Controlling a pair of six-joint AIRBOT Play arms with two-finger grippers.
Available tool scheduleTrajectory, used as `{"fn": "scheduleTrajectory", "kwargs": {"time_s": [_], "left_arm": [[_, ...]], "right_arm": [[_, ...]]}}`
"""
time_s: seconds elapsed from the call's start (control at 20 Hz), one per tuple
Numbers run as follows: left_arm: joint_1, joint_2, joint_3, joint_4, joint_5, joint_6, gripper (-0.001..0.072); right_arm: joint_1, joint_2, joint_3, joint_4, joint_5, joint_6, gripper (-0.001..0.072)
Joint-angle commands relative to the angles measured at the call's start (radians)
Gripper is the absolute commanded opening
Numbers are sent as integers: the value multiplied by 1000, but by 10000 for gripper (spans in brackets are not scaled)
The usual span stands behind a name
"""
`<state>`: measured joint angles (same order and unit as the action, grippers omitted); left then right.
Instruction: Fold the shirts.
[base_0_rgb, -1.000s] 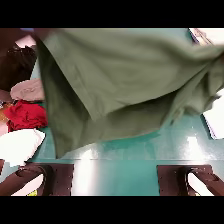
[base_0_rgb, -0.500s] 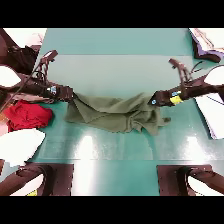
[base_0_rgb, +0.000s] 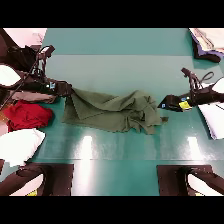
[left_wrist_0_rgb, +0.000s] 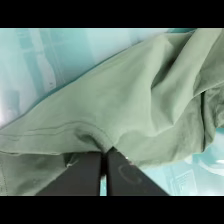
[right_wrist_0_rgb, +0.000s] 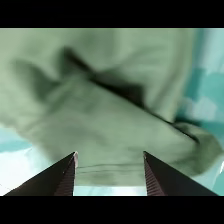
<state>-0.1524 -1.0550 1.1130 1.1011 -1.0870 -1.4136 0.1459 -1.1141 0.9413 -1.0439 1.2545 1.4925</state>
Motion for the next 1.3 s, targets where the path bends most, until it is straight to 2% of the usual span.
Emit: {"fn": "scheduleTrajectory", "kwargs": {"time_s": [0.0,0.15,0.35,0.5,0.7,0.8,0.9,0.95,1.1,1.25], "left_arm": [[0,0,5,1,2,-1,26],[0,0,5,1,-12,-1,26],[0,0,5,3,-33,0,26],[0,0,5,3,-27,0,26],[0,0,5,1,-24,-1,26],[0,0,5,1,-29,-1,26],[0,0,5,0,-38,-1,26],[0,0,5,0,-40,-1,26],[0,2,87,6,-59,-1,26],[0,3,351,6,-97,-1,26]], "right_arm": [[-50,-12,-88,33,-48,-46,478],[-56,-63,-91,20,-78,-64,478],[-167,-114,-91,16,-59,-66,476],[-218,-112,-94,-58,-8,-64,475],[-172,-112,-157,-37,-37,-65,463],[-126,-112,-186,-37,-97,-65,410],[-100,-106,-183,-38,-151,-66,60],[-97,-96,-168,-45,-167,-66,19],[-103,-8,-30,-104,-159,-64,18],[-147,115,205,-109,-166,-64,18]]}}
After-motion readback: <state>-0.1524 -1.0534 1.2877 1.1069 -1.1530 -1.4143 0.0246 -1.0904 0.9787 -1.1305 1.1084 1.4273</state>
